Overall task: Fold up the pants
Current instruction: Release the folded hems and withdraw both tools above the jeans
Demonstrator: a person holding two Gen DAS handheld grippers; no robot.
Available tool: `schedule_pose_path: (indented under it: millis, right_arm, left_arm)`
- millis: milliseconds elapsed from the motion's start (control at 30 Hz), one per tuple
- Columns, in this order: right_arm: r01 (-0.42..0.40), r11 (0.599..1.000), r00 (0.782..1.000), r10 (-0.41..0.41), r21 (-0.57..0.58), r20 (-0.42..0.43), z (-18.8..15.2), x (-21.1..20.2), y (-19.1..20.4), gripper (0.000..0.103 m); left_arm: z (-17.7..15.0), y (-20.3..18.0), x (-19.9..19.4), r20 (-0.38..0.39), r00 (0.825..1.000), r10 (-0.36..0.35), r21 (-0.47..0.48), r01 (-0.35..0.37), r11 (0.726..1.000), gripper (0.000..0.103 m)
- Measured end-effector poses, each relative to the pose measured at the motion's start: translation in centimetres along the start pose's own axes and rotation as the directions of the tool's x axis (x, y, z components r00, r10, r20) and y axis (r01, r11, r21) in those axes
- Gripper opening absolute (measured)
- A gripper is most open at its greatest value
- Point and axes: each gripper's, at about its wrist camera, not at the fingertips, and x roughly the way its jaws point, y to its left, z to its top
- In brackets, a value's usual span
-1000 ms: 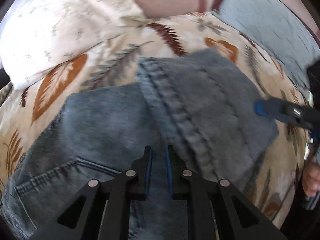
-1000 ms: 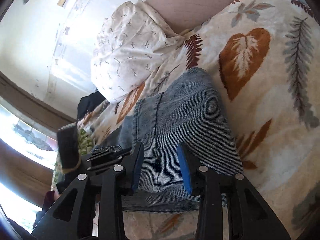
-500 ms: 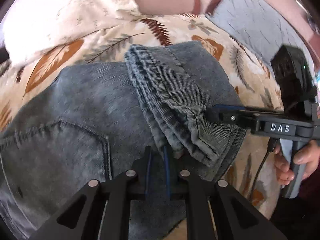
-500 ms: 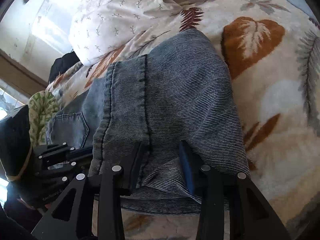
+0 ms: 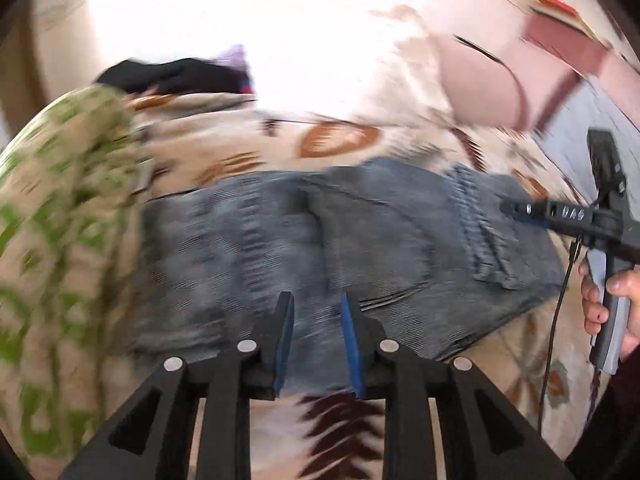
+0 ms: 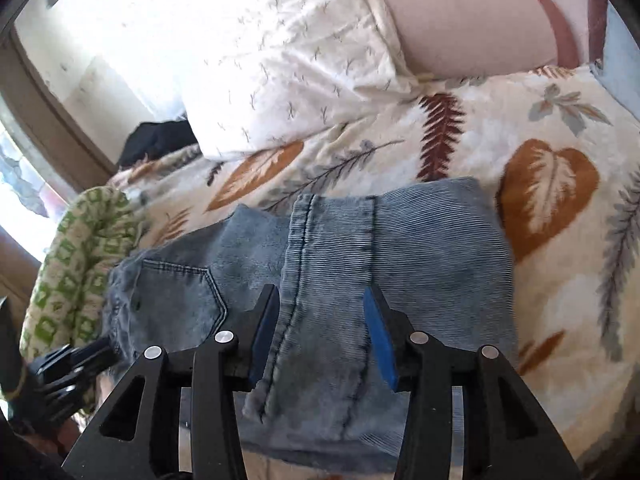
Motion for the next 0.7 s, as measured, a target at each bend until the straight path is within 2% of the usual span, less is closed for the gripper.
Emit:
schedule_pose_path:
  millis: [100,167,267,300,367,400,500,700]
  right_arm:
    - [0.076,0.997,0.996,-0.078,-0.032,-0.051,-0.6,2.1,0.8,0.043]
    - [0.114,0.992,0.988,-0.119,-0.061,-0.102,-1.3,3.7,1.0,0.045]
    - [0.150,0.981,0.981,-0.163,-0.122,-0.105,-1.9,4.3,1.5,0.046]
    - [0.137,0.981,0.981,-0.154,-0.134,-0.122,-1.6,4.2,1.5,0.047]
    - [0.056,0.992,0.989,-0.070,-0.112,-0.131,-0.6,3.1,1.0,0.046]
    - [0.013,0.996,0.995,-0.023,-0.091,-0.100,0.2,2.2,0.7,0.046]
    - [-0.041,0.995,0.998,0.037,-0.088,-0.042,3.1,0.5,0.5,0.046]
    - [0.003,0.988,0.996,-0.017,-0.153,-0.092,7.3,3.7,2.0,0.046]
  left_arm:
    - [-0.8,2.1,0.0,0.005,0.999,0.037,-0.050,-0.036,0.998,0.027]
    - [-1.4,3.0,0.7,-0.020,1.000,0.022,-0.078,-0.023,0.997,0.027]
    - [-1.7,3.1,1.0,-0.030,1.000,-0.001,-0.111,-0.003,0.994,0.027]
    - [-1.5,2.6,0.8,-0.017,1.000,-0.010,-0.107,0.008,0.994,0.027]
    - [-0.8,1.5,0.1,0.017,0.999,-0.040,-0.089,0.041,0.995,0.027]
    - [-0.3,0.7,0.0,0.025,0.998,-0.056,-0.081,0.058,0.995,0.027]
    - [0.9,-2.1,-0.1,0.057,0.992,-0.113,-0.047,0.116,0.992,0.027]
    - [1.6,-6.1,2.2,0.019,0.983,-0.180,-0.024,0.181,0.983,0.027]
